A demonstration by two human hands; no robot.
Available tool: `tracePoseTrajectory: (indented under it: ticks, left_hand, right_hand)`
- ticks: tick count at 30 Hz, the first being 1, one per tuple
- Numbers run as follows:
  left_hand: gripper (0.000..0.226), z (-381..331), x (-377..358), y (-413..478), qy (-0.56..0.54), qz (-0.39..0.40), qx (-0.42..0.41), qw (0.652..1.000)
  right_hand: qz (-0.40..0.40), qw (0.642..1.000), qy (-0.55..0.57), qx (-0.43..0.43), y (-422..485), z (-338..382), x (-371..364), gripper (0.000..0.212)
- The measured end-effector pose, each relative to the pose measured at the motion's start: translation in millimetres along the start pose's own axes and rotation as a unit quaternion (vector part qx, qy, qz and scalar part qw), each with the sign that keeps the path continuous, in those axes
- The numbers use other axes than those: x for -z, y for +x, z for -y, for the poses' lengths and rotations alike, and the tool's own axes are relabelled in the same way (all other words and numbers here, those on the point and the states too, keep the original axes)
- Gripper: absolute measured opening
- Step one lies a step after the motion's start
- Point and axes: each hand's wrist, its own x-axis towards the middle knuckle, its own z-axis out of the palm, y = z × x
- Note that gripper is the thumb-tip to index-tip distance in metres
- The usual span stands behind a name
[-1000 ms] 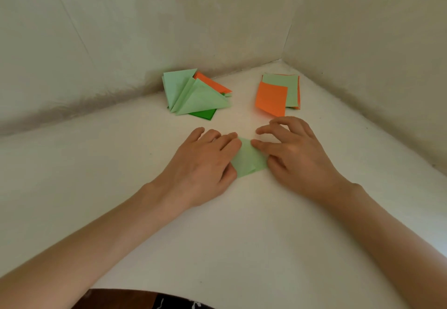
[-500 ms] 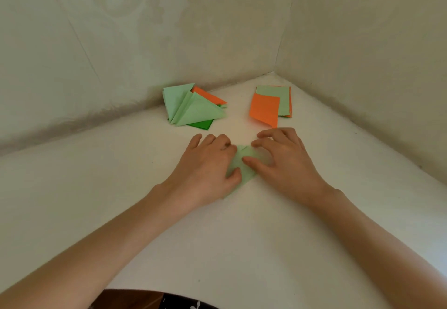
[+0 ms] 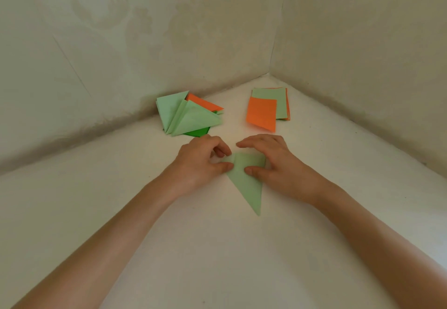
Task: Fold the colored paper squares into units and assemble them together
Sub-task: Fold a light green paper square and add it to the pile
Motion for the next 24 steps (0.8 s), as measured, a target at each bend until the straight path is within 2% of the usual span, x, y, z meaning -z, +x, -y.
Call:
tracePoseTrajectory:
  ticks: [7,10,15,19,21,24]
  left_hand:
    - [0.025,4,2,2,-0.154,0.004,0.016,0.988]
    - [0.020,7,3,-1,-0.117,-0.009,-0.015,0.993]
    - [0.014,12,4,-3,0.008,0.004,-0.102,0.995]
    - [0.023,17,9,-6,-0.007,0.022,-0.131,0.991]
    - [0.022,20,10,-7,-0.010,0.026,-0.142,0.989]
    - [0.008,25,11,-6,0.032,0.017,-0.189,0.981]
  right_hand:
    - [-0.020,1.000,-0.020,-0.008,0,-2,-4,0.044]
    - [-0.044,0.999,-0.018,-0.008,-2,-2,-4,0.038]
    - [-0.061,0.998,-0.017,-0.005,-3,-4,-6,0.028]
    - [-0.077,0.997,-0.027,0.013,-3,-7,-9,0.024]
    - [-0.077,0.996,-0.031,0.042,-4,-8,-6,0.019]
    - [-0.046,0.984,-0.085,0.147,-7,-11,3,0.012]
